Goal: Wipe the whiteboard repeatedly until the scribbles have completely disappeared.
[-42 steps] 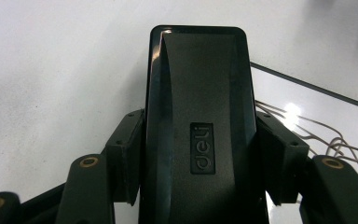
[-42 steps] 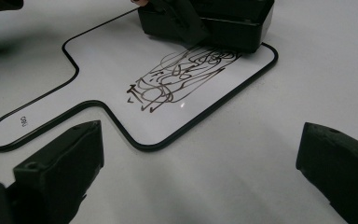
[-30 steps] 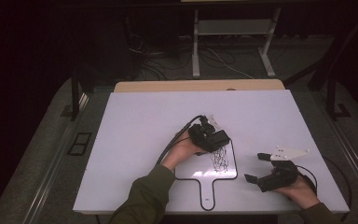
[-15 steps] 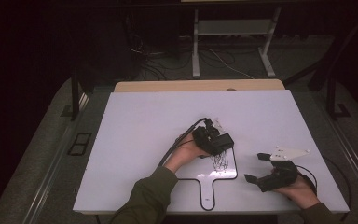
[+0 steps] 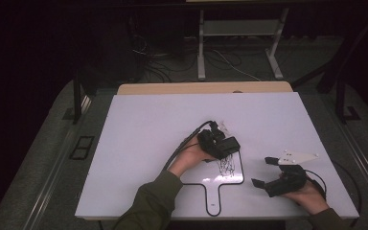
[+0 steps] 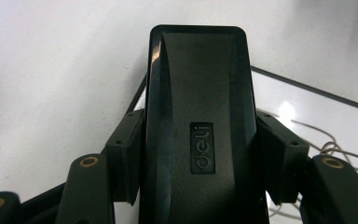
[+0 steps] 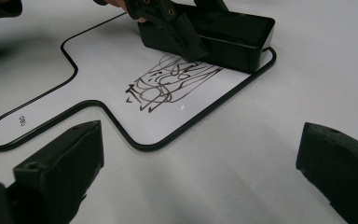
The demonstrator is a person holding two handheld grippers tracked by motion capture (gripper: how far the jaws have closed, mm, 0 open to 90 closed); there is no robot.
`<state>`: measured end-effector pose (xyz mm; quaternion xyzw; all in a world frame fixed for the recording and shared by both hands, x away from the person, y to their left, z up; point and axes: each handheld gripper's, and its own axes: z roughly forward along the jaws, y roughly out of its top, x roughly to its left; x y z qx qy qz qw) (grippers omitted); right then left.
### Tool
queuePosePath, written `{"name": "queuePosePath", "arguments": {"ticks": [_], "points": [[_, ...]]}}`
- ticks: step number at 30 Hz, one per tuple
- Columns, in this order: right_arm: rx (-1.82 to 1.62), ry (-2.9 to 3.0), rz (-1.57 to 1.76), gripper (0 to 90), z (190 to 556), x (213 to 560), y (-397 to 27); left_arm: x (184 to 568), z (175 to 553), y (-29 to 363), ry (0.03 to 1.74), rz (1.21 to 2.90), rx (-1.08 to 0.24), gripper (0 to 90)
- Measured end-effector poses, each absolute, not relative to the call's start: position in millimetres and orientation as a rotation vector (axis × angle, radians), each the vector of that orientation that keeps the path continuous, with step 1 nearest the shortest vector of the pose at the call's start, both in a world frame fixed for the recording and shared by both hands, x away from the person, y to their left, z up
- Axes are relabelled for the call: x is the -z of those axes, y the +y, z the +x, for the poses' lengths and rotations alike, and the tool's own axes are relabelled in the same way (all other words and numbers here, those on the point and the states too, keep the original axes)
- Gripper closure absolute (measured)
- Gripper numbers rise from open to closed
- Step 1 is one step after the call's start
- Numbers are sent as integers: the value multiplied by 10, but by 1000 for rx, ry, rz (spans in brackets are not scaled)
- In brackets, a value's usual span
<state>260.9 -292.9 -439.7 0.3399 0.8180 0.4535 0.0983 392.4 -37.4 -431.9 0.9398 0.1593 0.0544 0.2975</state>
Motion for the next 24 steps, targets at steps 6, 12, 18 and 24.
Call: {"name": "queuePosePath", "arguments": {"ticks": [6, 12, 18, 24], "points": [[-1342, 2419, 1004, 0, 2609, 4396, -2933, 4311, 3951, -319, 450, 2505, -176, 393], [-1340, 2420, 1003, 0, 2608, 4396, -2932, 4307, 4005, -239, 484, 2504, -219, 393], [-1340, 2420, 1005, 0, 2609, 4397, -2931, 4307, 4049, -192, 512, 2499, -235, 393], [-1341, 2420, 1004, 0, 2612, 4398, -2925, 4303, 4031, -277, 492, 2508, -247, 393]]}}
